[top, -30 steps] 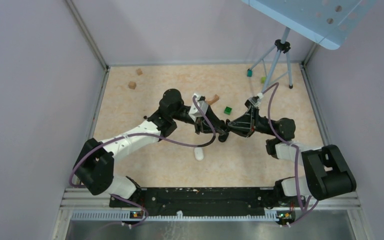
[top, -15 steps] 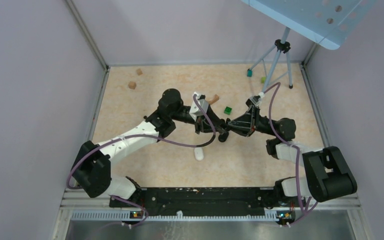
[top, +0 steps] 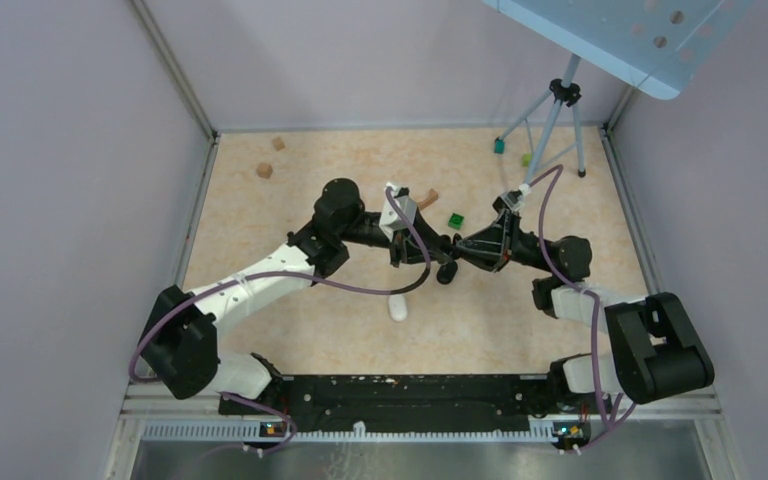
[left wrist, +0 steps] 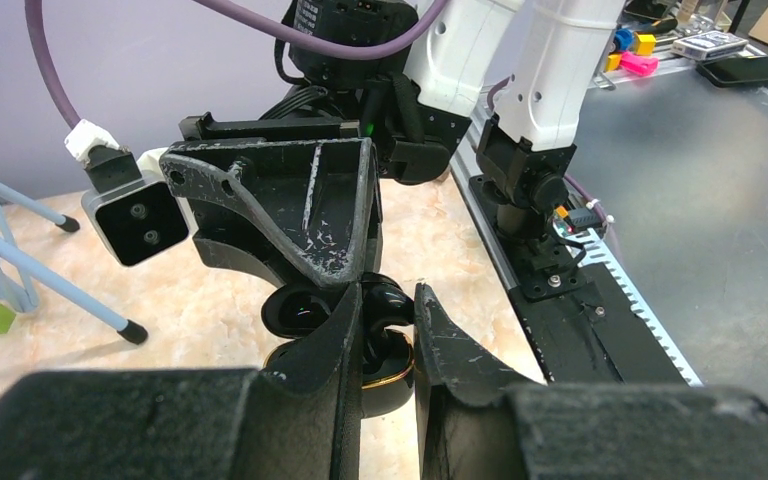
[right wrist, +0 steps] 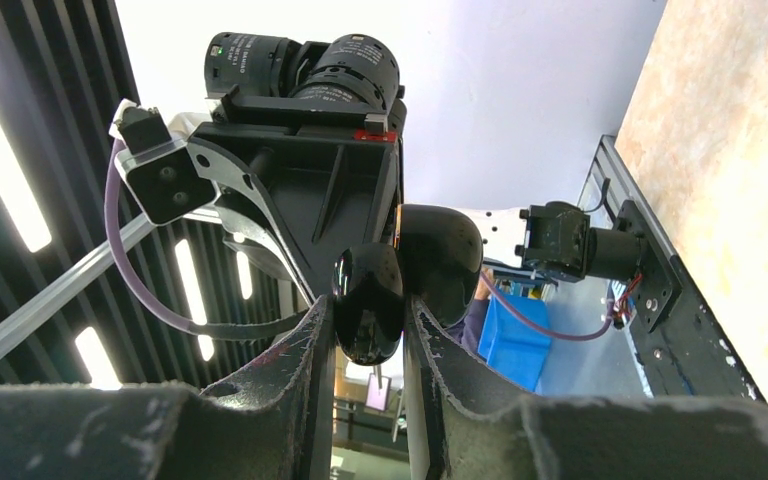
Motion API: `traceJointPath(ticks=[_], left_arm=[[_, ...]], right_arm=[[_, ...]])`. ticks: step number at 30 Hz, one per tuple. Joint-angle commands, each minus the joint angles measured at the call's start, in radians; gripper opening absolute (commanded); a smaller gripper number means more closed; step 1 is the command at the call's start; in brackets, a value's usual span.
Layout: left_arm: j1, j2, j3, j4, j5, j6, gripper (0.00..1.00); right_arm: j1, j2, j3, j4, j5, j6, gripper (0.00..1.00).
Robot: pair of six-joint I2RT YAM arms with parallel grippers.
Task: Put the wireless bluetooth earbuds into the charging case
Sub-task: Insert the right earbud into the right side groove of the charging case.
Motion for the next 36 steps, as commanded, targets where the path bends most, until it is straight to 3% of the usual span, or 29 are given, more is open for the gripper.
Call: traceJointPath(ticks=[1, 7, 18, 25, 36], left_arm=[[0.011, -0.024, -0.034, -0.039, -0.084, 0.017, 0.00], [0.011, -0.044, -0.053, -0.043, -0.137, 0.004, 0.00], [0.011, -0.029, -0.070, -0.008, -0.104, -0.045, 0.00], [0.011, -0.041, -0.137, 0.101, -0.153, -0.162, 0.00], [0.010, -0.080, -0.196, 0.103, -0.247, -0.171, 0.00]], right_arm=[[0.009, -0.008, 0.030, 0.222, -0.013, 0.014, 0.00], [0.008, -0.001, 0.029, 0.224, -0.007, 0.016, 0.00], [0.009, -0.006, 0.038, 0.240, 0.000, 0.021, 0.00], [0.008, 0.003, 0.024, 0.269, 0.032, 0.024, 0.00], [0.009, -0.019, 0.040, 0.271, 0.006, 0.017, 0.00]])
